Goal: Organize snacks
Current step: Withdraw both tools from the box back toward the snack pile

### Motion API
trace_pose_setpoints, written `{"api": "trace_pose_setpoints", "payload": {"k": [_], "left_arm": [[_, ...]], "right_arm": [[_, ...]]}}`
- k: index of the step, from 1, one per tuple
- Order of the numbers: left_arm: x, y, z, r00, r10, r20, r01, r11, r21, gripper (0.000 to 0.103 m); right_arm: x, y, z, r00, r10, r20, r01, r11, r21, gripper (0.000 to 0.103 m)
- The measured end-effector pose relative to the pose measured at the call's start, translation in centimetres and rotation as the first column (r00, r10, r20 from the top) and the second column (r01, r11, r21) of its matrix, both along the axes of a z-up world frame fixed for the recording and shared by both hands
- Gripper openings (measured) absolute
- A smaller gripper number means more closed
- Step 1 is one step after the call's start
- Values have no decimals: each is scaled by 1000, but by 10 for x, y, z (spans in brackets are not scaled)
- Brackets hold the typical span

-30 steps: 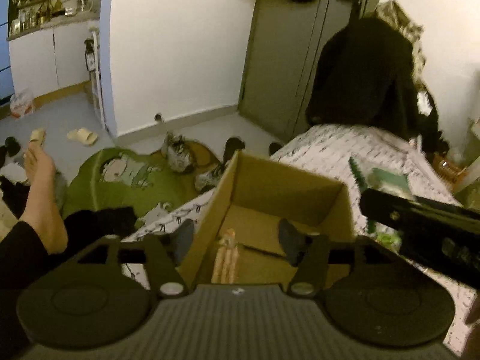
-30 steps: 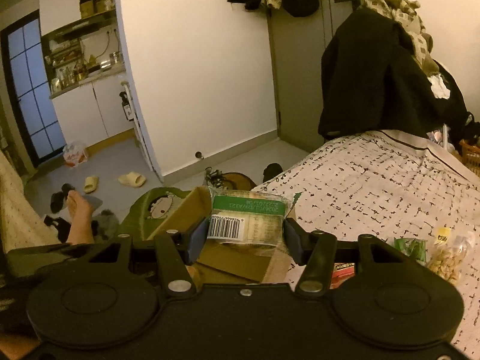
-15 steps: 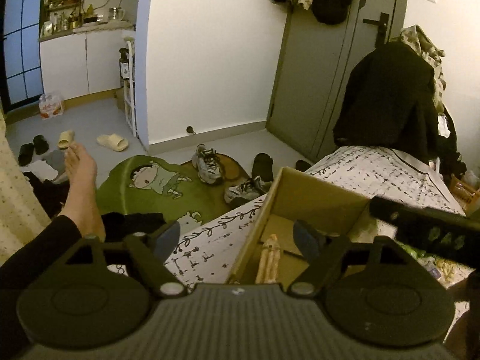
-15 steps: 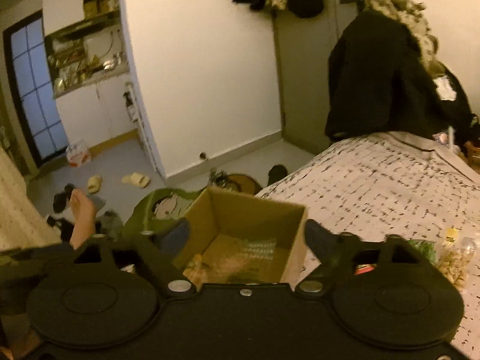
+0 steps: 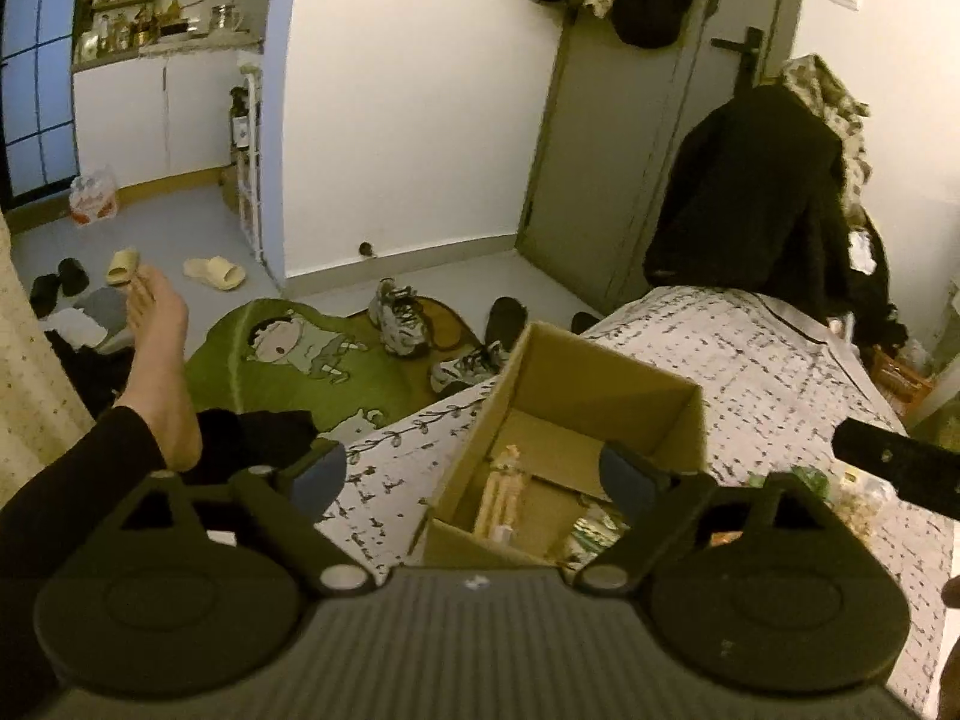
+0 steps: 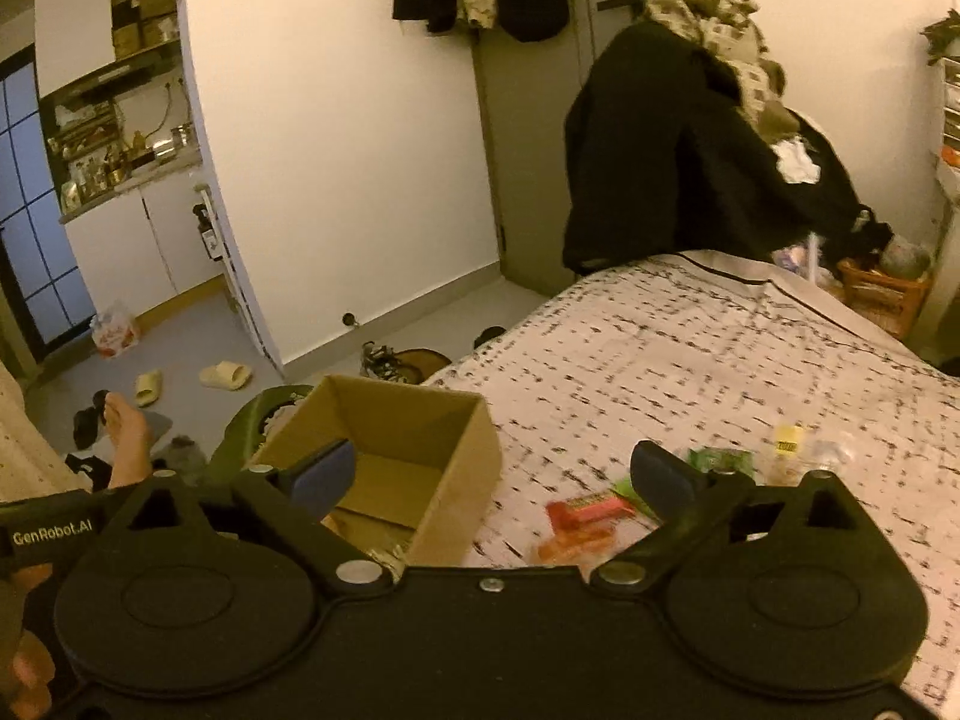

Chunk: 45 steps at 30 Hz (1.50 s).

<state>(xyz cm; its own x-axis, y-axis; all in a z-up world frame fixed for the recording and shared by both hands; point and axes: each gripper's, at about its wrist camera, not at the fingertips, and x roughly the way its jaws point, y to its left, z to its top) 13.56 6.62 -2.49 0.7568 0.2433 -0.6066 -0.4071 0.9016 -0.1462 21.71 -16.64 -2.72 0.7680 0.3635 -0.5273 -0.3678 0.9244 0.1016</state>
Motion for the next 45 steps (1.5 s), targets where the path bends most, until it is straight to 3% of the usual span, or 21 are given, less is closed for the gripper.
{"api": "trace_pose_setpoints", "payload": {"k": [3, 6, 24, 28, 32, 38, 43, 45], "left_arm": [[-5, -7, -2, 1000, -7, -10, 7, 1000, -3, 93], [-12, -15, -4, 1000, -24, -12, 24, 1000, -11, 103], [-33, -65, -7, 991, -133, -20, 133, 991, -7, 103], [-37, -72, -10, 986, -166, -29, 167, 986, 16, 103], [-37, -73, -12, 983, -179, -32, 179, 984, -10, 103], [-36, -84, -16, 978, -205, -27, 206, 978, 26, 103], [-36, -90, -25, 970, -241, -27, 241, 970, 4, 100], [-34, -95, -28, 965, -260, -30, 260, 966, 3, 100]], "right_arm": [[-7, -13, 2, 1000, -1, 6, 1, 1000, -13, 103], [-12, -28, 2, 999, -34, -1, 33, 999, -21, 103], [-40, -74, -19, 991, -95, -90, 97, 995, 18, 103], [-45, -77, -32, 991, -89, -99, 88, 996, -13, 103], [-47, -82, -46, 987, -93, -131, 91, 996, -23, 103], [-47, -82, -61, 982, -90, -166, 83, 995, -50, 96], [-42, -93, -74, 960, -131, -247, 130, 991, -21, 95], [-39, -98, -80, 946, -145, -288, 150, 989, -6, 87]]}}
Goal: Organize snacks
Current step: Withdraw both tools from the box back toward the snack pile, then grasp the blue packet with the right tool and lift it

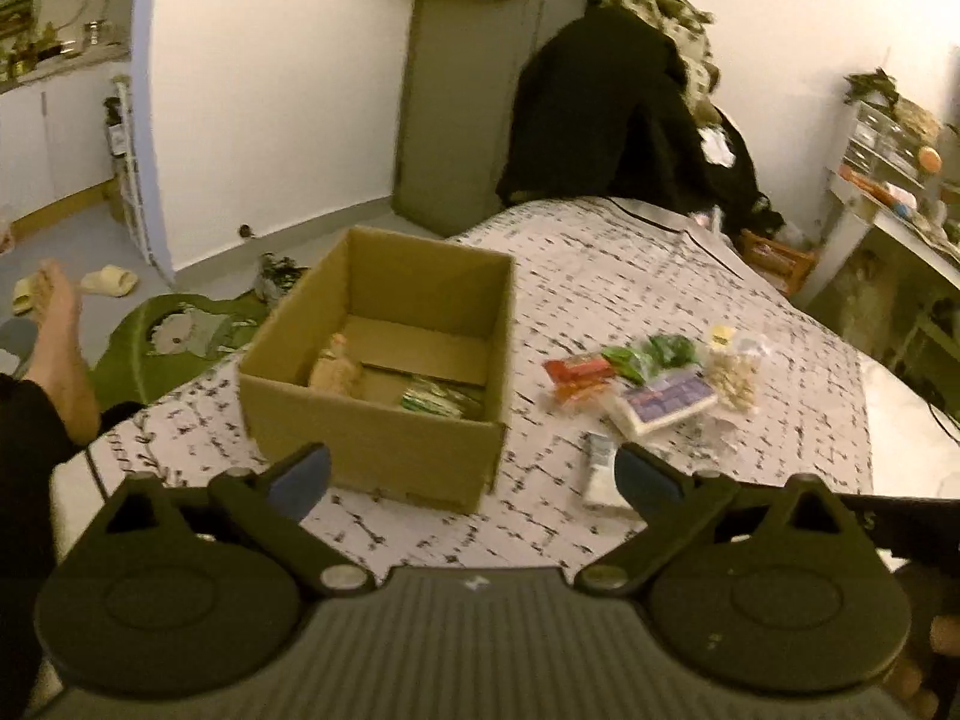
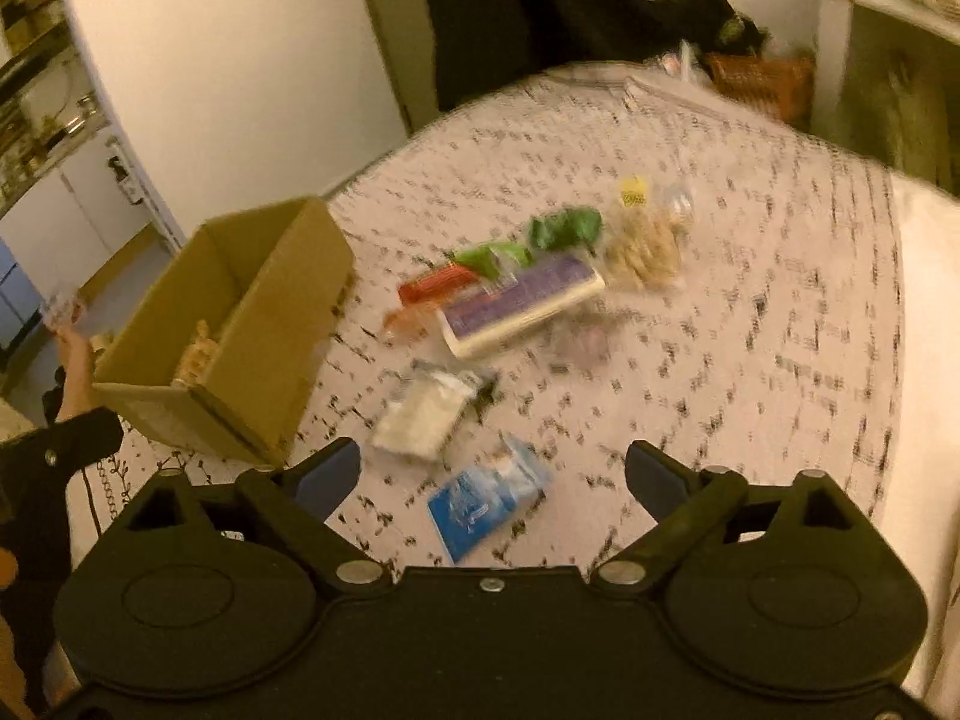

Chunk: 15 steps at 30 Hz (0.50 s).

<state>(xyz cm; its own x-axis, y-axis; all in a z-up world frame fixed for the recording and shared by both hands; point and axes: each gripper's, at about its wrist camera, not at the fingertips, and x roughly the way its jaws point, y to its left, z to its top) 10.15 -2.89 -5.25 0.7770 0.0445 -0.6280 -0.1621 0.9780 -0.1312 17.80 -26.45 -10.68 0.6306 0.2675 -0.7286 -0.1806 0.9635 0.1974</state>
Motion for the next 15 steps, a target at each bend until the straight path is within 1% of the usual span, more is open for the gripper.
{"api": "trace_pose_setpoints", "payload": {"k": [3, 6, 7, 9, 13, 15], "left_arm": [[2, -7, -6, 1000, -26, 4, 26, 1000, -7, 100], [5, -12, -14, 999, -34, -2, 34, 999, -22, 98], [7, -14, -16, 999, -46, 1, 46, 998, -33, 98], [8, -18, -20, 998, -57, 5, 58, 998, -32, 98], [15, -26, -29, 997, -75, -3, 75, 996, -49, 96], [19, -30, -33, 996, -85, -10, 84, 995, -57, 95]], "right_arm": [[4, -3, -7, 999, -14, -45, 15, 1000, 21, 83], [8, -3, -14, 997, -22, -80, 24, 999, 26, 74], [10, -3, -17, 995, -23, -93, 27, 999, 40, 73], [14, -4, -20, 994, -27, -110, 34, 998, 58, 72], [20, -1, -29, 990, -28, -140, 37, 997, 65, 68], [24, 1, -33, 987, -27, -156, 38, 997, 65, 61]]}}
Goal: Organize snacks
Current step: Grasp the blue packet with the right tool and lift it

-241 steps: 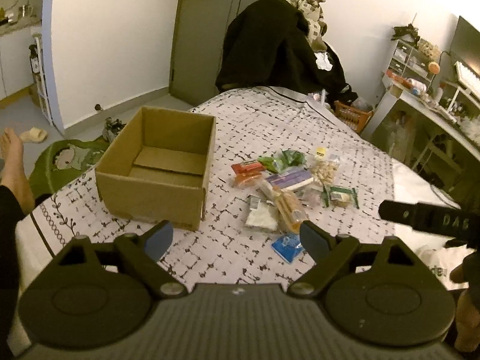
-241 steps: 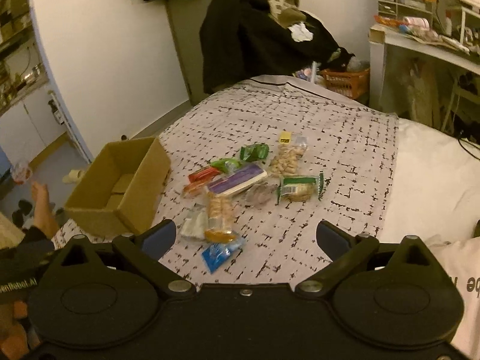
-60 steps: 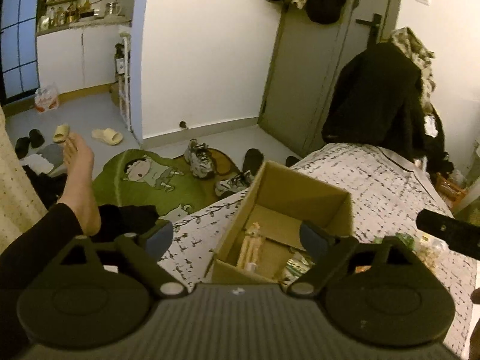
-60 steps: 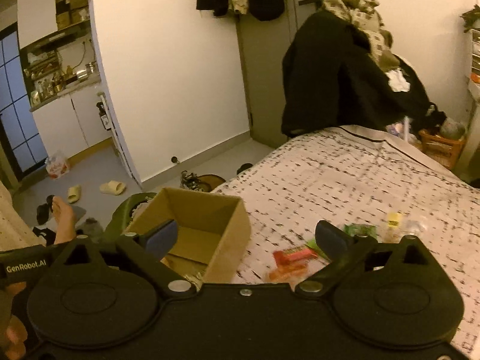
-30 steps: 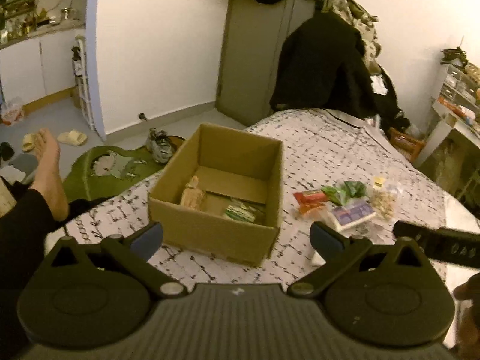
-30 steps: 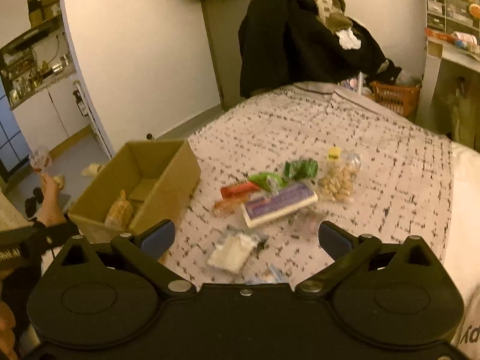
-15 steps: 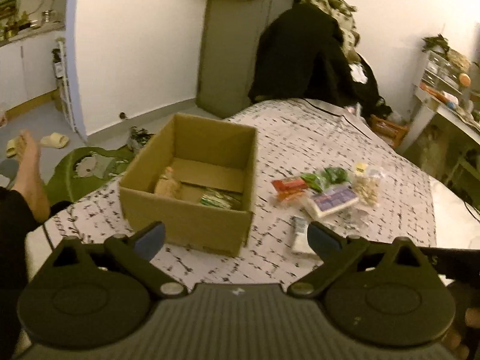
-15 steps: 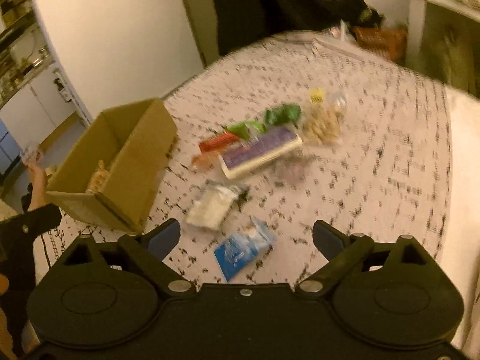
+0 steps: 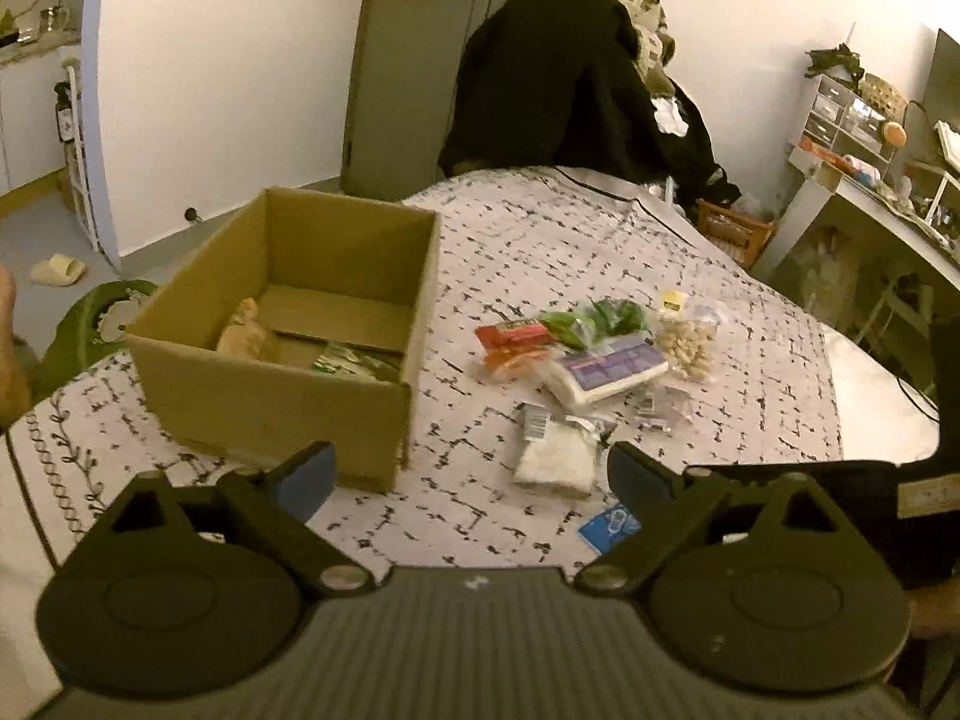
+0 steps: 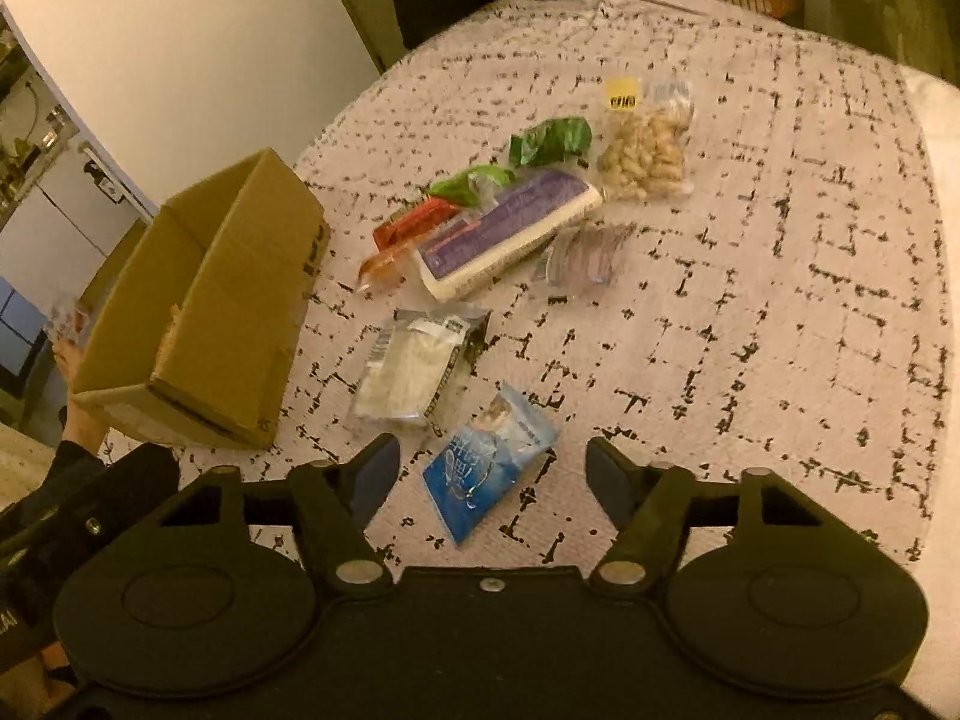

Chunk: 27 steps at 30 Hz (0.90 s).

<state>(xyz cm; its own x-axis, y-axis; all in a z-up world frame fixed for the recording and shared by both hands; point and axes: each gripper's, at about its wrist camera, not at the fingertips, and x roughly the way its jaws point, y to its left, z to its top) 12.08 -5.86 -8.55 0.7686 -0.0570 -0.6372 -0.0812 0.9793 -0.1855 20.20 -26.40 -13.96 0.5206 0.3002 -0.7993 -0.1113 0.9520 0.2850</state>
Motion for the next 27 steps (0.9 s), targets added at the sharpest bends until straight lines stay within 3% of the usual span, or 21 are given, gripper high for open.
{"api": "trace_pose_setpoints", "payload": {"k": [3, 5, 8, 12, 27], "left_arm": [[5, -7, -8, 1000, -22, -4, 22, 1000, -15, 92], [11, -10, -16, 999, -25, -31, 24, 999, -30, 82], [17, -14, -26, 998, -32, -51, 28, 997, -74, 69], [25, -19, -37, 997, -33, -71, 27, 996, -88, 66], [66, -38, -62, 994, -50, -97, 42, 996, -80, 66]], "right_arm": [[5, 0, -8, 999, 1, -33, -1, 1000, 15, 52], [8, 3, -12, 999, 5, -45, -5, 1000, 0, 48], [10, 6, -19, 998, 22, -64, -22, 1000, 3, 31], [13, -1, -23, 998, 1, -68, 1, 999, 38, 21], [16, -28, -18, 991, -137, -10, 137, 989, 57, 20]]}}
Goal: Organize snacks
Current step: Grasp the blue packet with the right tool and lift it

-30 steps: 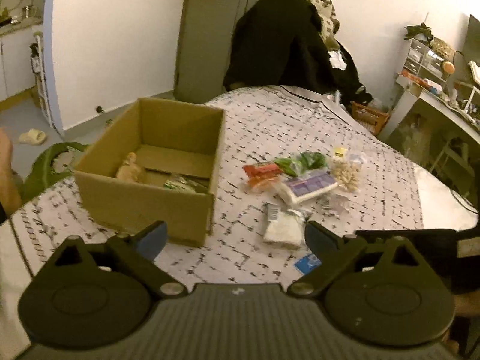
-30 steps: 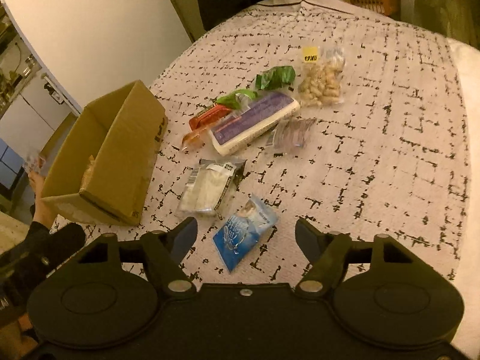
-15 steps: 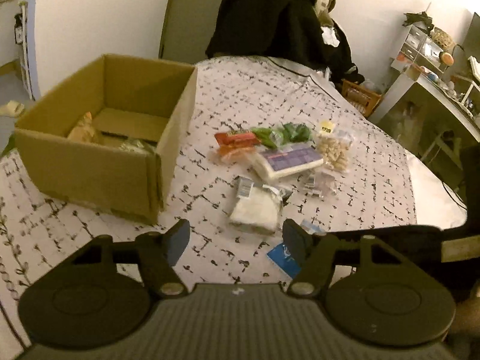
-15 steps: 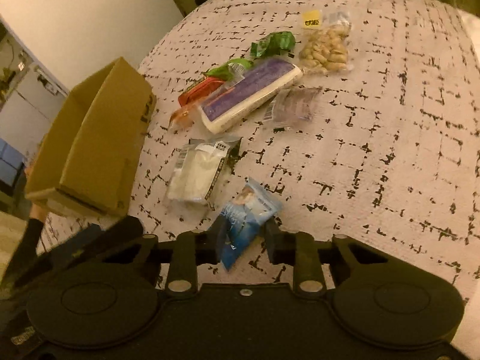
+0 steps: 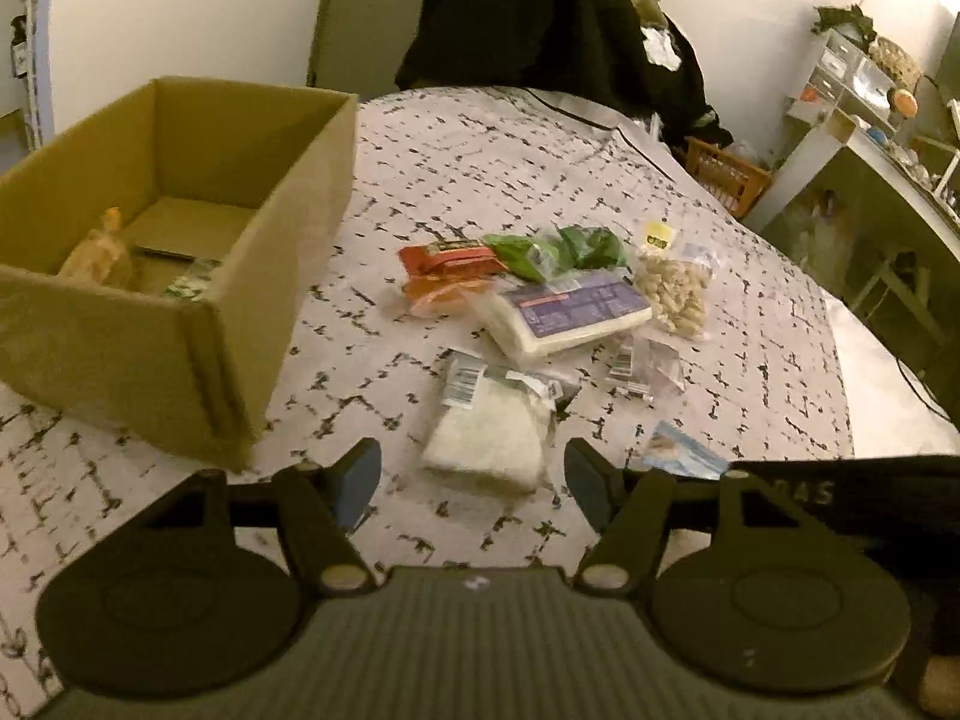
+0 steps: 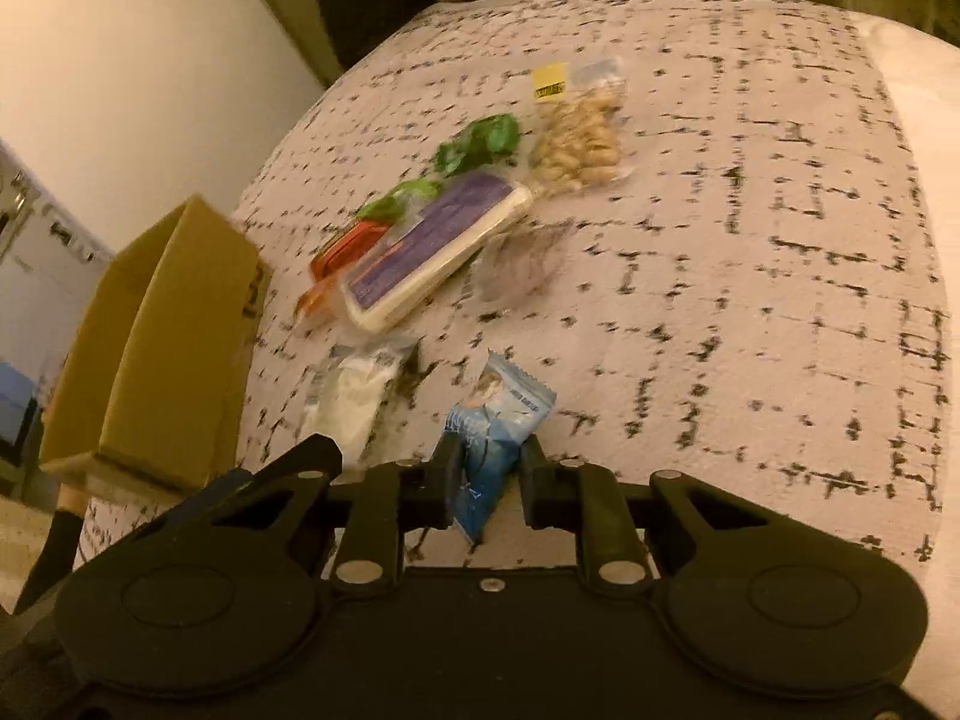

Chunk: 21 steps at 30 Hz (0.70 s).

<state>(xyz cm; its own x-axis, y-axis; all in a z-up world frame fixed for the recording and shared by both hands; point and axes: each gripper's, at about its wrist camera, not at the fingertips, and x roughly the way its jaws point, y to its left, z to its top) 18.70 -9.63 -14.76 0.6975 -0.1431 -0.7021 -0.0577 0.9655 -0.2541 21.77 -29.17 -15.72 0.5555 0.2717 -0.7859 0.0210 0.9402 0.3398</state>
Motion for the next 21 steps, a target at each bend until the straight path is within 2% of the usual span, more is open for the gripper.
{"api": "trace_pose_setpoints", "payload": {"k": [4, 6, 8, 15, 17, 21], "left_arm": [[13, -8, -7, 1000, -10, -23, 11, 1000, 15, 67], [19, -14, -11, 999, -22, -35, 23, 1000, 21, 71], [23, -21, -16, 999, -20, -50, 22, 999, 43, 76], [26, -33, -25, 997, -32, -75, 41, 993, 115, 76], [25, -37, -25, 996, -39, -78, 50, 988, 144, 71], [24, -30, -23, 996, -33, -78, 42, 992, 119, 59]], "right_arm": [[0, -15, 1, 996, -86, 17, 86, 996, 12, 20], [0, -19, 0, 994, -107, 20, 107, 994, 14, 20], [1, -21, 0, 992, -126, 24, 125, 992, 15, 20], [1, -24, 0, 988, -153, 35, 153, 988, 8, 20], [1, -23, 1, 989, -143, 37, 143, 990, 13, 20], [0, -19, 3, 991, -124, 49, 123, 992, 16, 19]]}}
